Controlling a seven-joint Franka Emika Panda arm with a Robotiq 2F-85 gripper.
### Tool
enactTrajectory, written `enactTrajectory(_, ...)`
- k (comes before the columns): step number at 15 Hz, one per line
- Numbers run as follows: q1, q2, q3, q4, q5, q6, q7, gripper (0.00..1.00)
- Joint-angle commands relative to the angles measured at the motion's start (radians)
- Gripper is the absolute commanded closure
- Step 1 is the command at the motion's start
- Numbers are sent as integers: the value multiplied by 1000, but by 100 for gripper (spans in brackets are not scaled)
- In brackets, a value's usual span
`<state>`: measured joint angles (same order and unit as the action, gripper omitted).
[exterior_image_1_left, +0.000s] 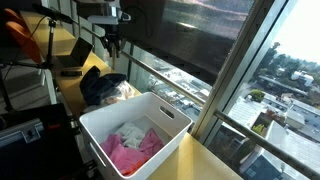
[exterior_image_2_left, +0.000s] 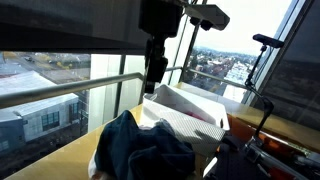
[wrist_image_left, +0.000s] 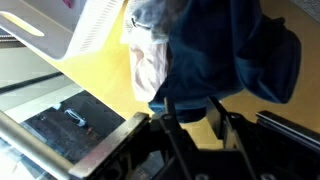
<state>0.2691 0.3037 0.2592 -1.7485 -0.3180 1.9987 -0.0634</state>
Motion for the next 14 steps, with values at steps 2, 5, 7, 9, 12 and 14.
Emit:
enactTrajectory(2,-14,43,-29,79,75,-87,-63,22)
enactTrajectory(5,-58,-2,-59,41,99,-84,-88,2)
enactTrajectory(7,-99,-31,-88,7,105,-67,-105,0)
enactTrajectory(9,-151,-64,-121,-43,113,-47,-125,0)
enactTrajectory(12,-232,-121,-174,-139,140,-24,-166,0)
enactTrajectory(14,-276,-145,-206,-194,156,-9,-192,0)
